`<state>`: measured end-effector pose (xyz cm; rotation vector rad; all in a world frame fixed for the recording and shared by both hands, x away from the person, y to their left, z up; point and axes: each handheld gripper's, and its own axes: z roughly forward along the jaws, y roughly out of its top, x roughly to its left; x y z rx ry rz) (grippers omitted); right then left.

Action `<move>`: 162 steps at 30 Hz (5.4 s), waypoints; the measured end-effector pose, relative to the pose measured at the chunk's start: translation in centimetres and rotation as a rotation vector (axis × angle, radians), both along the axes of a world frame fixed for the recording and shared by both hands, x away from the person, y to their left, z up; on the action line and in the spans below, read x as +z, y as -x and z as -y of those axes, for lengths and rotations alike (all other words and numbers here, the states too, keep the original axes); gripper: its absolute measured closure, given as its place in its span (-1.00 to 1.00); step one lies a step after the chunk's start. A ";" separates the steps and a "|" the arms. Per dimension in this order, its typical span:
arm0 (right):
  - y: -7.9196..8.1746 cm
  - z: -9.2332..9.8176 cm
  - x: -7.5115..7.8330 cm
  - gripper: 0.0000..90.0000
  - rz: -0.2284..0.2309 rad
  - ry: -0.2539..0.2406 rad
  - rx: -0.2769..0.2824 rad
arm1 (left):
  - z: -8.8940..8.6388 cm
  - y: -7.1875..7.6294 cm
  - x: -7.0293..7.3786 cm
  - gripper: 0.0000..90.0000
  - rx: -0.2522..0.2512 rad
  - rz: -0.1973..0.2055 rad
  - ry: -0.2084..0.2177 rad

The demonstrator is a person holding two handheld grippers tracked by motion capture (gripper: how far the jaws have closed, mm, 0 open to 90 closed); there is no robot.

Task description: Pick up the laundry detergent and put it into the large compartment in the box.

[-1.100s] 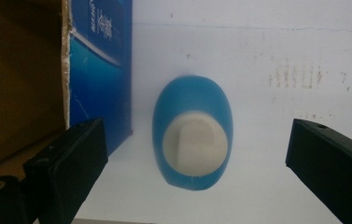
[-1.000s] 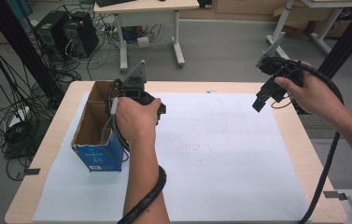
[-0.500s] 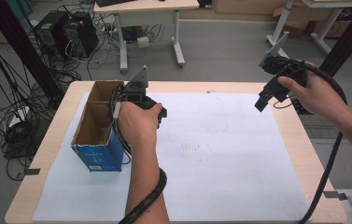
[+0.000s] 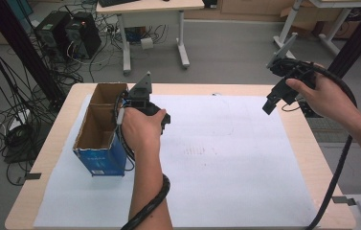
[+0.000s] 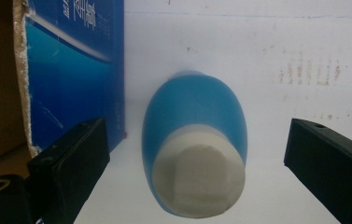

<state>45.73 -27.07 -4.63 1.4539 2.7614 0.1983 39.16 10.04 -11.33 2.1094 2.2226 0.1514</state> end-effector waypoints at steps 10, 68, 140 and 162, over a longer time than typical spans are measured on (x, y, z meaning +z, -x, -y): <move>-0.1 0.0 0.0 -0.91 -0.001 -0.001 -0.001 | -0.1 -0.1 -0.7 -0.75 0.003 -0.002 0.002; 1.2 0.9 0.7 -0.91 0.006 -0.016 -0.001 | 1.6 1.4 1.2 -0.15 -0.083 0.028 -0.030; 0.6 -1.0 2.6 -0.91 0.009 0.004 0.028 | -5.8 1.9 20.5 -0.15 -0.016 0.208 -0.056; 0.8 -3.8 2.9 -0.91 0.010 0.039 0.049 | -9.6 1.7 18.0 -0.15 0.025 0.211 -0.083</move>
